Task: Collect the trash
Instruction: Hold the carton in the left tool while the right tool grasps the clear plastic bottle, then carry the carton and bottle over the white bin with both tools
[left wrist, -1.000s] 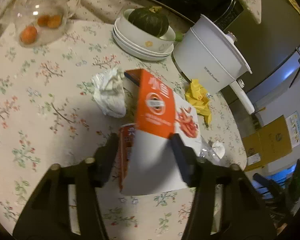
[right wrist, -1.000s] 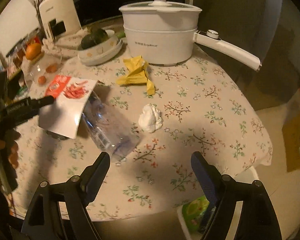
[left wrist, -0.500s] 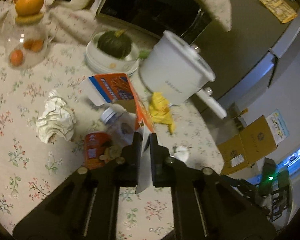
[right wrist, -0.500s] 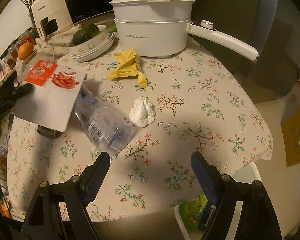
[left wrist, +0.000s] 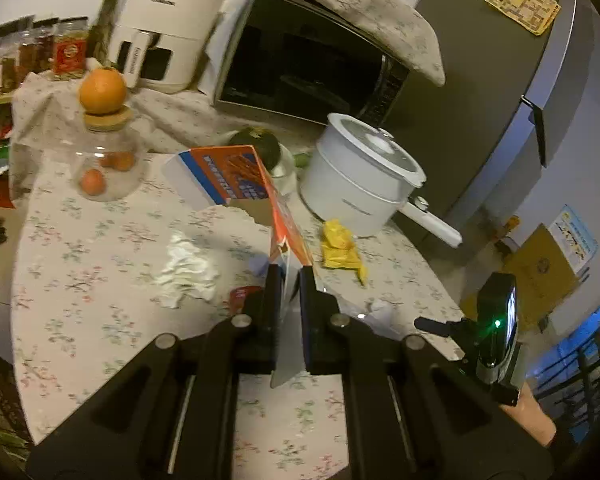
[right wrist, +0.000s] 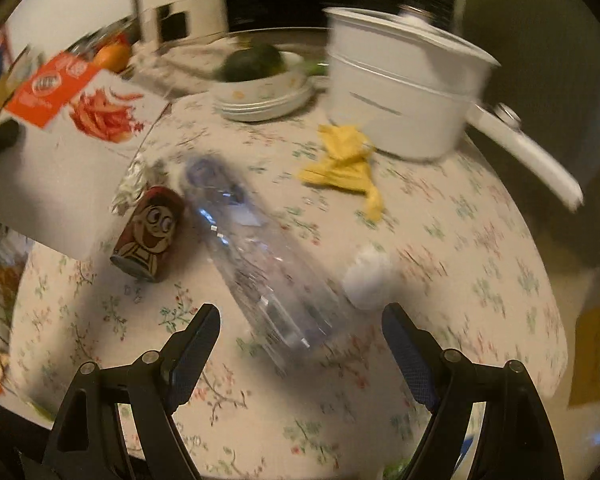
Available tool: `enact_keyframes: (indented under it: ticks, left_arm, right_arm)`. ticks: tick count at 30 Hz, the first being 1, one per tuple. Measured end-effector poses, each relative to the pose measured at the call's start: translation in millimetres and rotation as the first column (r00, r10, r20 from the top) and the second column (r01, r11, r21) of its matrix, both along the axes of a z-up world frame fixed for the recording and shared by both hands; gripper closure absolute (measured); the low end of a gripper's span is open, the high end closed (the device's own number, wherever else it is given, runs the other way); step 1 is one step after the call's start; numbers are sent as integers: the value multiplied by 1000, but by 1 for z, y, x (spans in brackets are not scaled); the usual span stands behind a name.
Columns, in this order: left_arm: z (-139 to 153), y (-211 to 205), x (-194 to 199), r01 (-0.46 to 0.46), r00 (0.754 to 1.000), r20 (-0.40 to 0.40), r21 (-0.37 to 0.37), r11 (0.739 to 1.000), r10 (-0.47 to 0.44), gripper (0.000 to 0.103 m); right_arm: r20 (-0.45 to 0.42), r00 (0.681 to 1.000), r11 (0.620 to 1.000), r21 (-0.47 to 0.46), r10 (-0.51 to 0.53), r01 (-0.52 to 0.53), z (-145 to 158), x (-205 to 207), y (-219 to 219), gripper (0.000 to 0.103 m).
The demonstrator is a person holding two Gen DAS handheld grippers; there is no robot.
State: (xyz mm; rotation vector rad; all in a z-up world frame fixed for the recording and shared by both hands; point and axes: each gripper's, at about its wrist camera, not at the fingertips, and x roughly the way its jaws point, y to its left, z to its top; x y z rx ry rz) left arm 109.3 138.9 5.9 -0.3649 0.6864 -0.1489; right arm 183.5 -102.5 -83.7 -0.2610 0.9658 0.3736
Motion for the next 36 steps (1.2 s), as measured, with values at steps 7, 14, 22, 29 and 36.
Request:
enact_keyframes:
  ticks: [7, 14, 22, 29, 36]
  left_arm:
    - [-16, 21, -4, -61, 996, -66, 26, 998, 63, 93]
    - [-20, 35, -5, -94, 992, -83, 44, 995, 98, 93]
    - [-21, 40, -8, -89, 992, -92, 28, 996, 91, 93]
    - [-18, 38, -13, -63, 995, -81, 11, 998, 63, 93]
    - [-17, 26, -15, -18, 997, -79, -19, 1000, 17, 93]
  right_arm:
    - [-54, 994, 993, -64, 99, -102, -19, 35, 39, 18]
    - [-130, 981, 973, -161, 143, -163, -43, 54, 64, 19]
    - [-144, 980, 959, -228, 138, -169, -54, 56, 69, 33]
    - [-127, 989, 989, -118, 71, -86, -25, 38, 47, 37]
    - [-52, 997, 995, -75, 56, -60, 13, 3, 27, 37]
